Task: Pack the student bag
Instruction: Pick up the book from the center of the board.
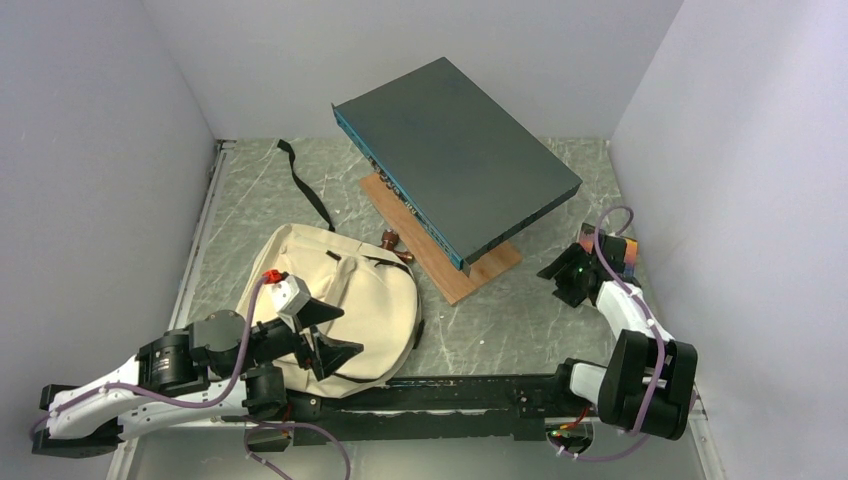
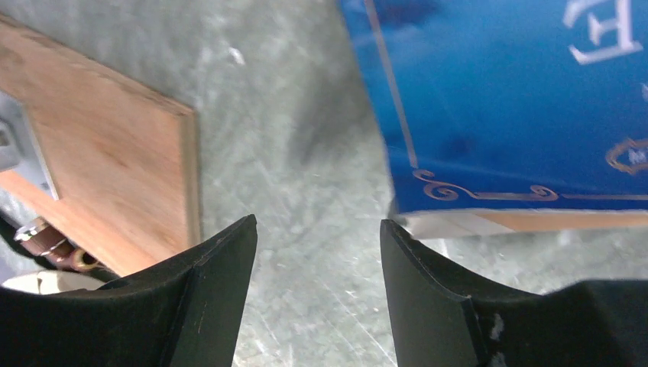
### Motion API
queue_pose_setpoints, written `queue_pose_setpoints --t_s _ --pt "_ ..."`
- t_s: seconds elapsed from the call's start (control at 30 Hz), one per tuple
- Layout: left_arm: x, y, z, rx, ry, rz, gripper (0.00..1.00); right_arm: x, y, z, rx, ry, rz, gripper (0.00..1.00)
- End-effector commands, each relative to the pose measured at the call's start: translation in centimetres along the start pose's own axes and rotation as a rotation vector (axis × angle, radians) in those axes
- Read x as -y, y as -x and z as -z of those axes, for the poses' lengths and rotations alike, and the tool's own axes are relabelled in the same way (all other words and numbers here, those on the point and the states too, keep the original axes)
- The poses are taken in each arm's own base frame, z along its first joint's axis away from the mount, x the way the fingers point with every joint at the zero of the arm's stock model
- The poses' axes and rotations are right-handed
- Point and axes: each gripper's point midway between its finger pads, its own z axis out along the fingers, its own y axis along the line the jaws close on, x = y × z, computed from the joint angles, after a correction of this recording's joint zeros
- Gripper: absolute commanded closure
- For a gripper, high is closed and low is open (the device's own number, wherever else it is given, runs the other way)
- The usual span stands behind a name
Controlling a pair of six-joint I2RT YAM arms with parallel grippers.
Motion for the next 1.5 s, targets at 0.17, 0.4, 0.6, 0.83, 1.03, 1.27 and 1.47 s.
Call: queue_pose_setpoints --t_s 0.17,0.4,0.6,0.83,1.03,1.27,1.47 --pt "0.7 0.9 0.2 0.040 -0.031 0.046 0.08 -0.6 3.3 1.3 0.084 -0.061 0.018 0.36" --pt "0.6 1.1 0.6 0.046 -0.028 0.048 0.08 -3.1 8.0 5.5 0.240 -0.065 0.108 0.27" --pt "1.0 1.7 0.8 0.051 -0.042 0.039 0.08 -0.6 11.6 7.7 0.423 -0.236 0.038 0.01" --pt "1.5 1.8 0.9 0.055 -0.068 0.059 0.08 3.3 12.1 4.8 0.366 -0.227 -0.082 0.30" --pt "1.7 2.1 0.7 0.066 -0.072 0.075 0.08 3.7 6.5 2.3 0.224 -0.136 -0.163 0.37" --pt "1.8 2.0 0.4 0.051 -0.072 0.053 0.08 4.1 0.9 0.9 0.124 -0.090 -0.226 0.48" --pt "1.6 1.8 0.6 0.043 -0.063 0.058 0.08 4.8 0.9 0.0 0.112 -0.118 -0.233 0.54"
